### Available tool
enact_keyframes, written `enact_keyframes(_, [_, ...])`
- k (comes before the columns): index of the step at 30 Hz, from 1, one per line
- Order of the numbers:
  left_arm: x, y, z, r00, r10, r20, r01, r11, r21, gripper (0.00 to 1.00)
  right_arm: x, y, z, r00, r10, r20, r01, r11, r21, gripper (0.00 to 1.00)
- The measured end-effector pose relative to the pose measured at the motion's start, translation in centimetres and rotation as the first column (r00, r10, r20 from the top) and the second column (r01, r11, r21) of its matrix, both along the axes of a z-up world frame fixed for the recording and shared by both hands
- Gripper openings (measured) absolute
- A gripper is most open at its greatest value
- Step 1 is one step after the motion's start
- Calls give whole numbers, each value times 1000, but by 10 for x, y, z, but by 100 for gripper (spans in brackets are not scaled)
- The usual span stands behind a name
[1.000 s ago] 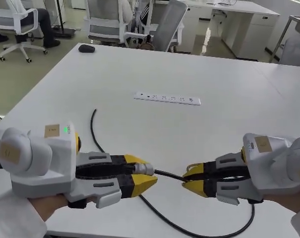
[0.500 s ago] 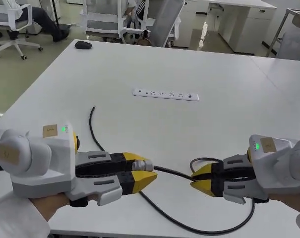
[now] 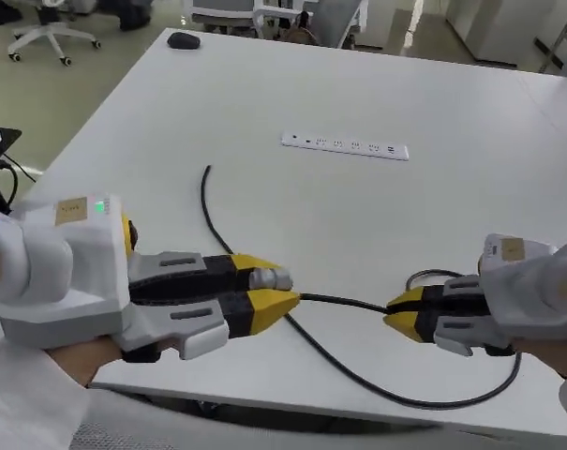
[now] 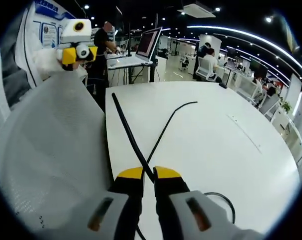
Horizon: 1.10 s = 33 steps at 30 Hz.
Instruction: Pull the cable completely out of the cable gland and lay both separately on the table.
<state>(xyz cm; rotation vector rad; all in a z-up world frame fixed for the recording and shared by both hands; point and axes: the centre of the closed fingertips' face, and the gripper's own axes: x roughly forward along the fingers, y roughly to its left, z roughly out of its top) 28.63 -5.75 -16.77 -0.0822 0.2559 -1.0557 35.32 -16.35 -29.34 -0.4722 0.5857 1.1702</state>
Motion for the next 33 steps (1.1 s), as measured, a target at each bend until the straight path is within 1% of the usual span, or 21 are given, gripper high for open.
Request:
enact_keyframes(1, [-2, 4, -1, 1000, 5, -3, -5, 1000, 8, 17, 3, 4, -4, 1000, 2, -8, -2, 1000, -10, 5])
enact_keyframes(2, [-4, 6, 0, 1000, 10, -3, -10, 1000, 6, 17, 5, 8, -7, 1000, 4, -19, -4, 1000, -25, 5])
enact_keyframes(4, [-8, 11, 4, 1000, 16, -1, -16, 1000, -2, 17, 13, 25, -15, 999, 24, -28, -25, 999, -44, 5])
enact_keyframes(7, [-11, 19, 9, 1000, 24, 15, -25, 1000, 9, 17, 24, 44, -26, 998, 55, -40, -58, 995, -76, 5])
enact_keyframes(8, [-11, 23, 9, 999, 30, 17, -30, 999, 12, 17, 28, 50, -30, 997, 59, -44, -62, 995, -82, 5])
enact_keyframes(9, [-10, 29, 9, 999, 44, 18, -44, 999, 11, 17, 32, 56, -36, 996, 65, -58, -71, 993, -99, 5])
enact_keyframes(10, [-8, 33, 9, 998, 58, 16, -58, 998, 8, 17, 34, 60, -40, 995, 72, -63, -79, 991, -111, 5])
enact_keyframes(11, [-6, 40, 8, 997, 81, 13, -81, 997, 1, 17, 38, 66, -46, 995, 77, -66, -85, 989, -124, 5])
enact_keyframes(12, [-6, 43, 8, 996, 88, 12, -88, 996, 0, 17, 41, 70, -50, 995, 78, -69, -87, 987, -132, 5])
enact_keyframes(13, [-5, 50, 8, 994, 107, 6, -107, 994, -4, 17, 44, 75, -54, 994, 80, -75, -90, 986, -141, 5])
enact_keyframes(16, [-3, 63, 11, 992, 129, 10, -129, 992, -14, 17, 49, 81, -64, 992, 80, -93, -94, 983, -158, 5])
enact_keyframes(19, [2, 75, 6, 988, 151, -3, -151, 988, -14, 17, 51, 86, -75, 990, 76, -116, -95, 981, -171, 5])
enact_keyframes(22, [7, 81, 2, 987, 161, -21, -161, 987, -22, 17, 52, 87, -82, 989, 60, -138, -84, 981, -176, 7])
enact_keyframes(24, [11, 81, 2, 987, 161, -27, -161, 987, -19, 17, 51, 87, -88, 986, 41, -164, -70, 982, -176, 6])
enact_keyframes(26, [13, 81, 1, 988, 151, -28, -152, 988, -21, 17, 51, 87, -94, 983, 33, -178, -65, 983, -173, 7])
enact_keyframes(28, [16, 81, -3, 989, 144, -35, -145, 989, -19, 17, 49, 88, -98, 981, 20, -195, -53, 984, -169, 7])
enact_keyframes(30, [21, 81, -11, 989, 136, -56, -137, 990, -14, 17, 49, 90, -95, 981, 0, -194, -29, 989, -144, 8])
enact_keyframes(31, [24, 81, -13, 989, 133, -63, -134, 991, -14, 17, 51, 92, -90, 982, -19, -188, -4, 993, -120, 7])
enact_keyframes(32, [29, 80, -17, 989, 126, -72, -128, 992, -13, 17, 53, 92, -87, 983, -32, -180, 11, 993, -113, 7])
enact_keyframes(33, [32, 79, -20, 990, 118, -78, -119, 993, -11, 17, 54, 92, -80, 985, -36, -171, 20, 996, -91, 8])
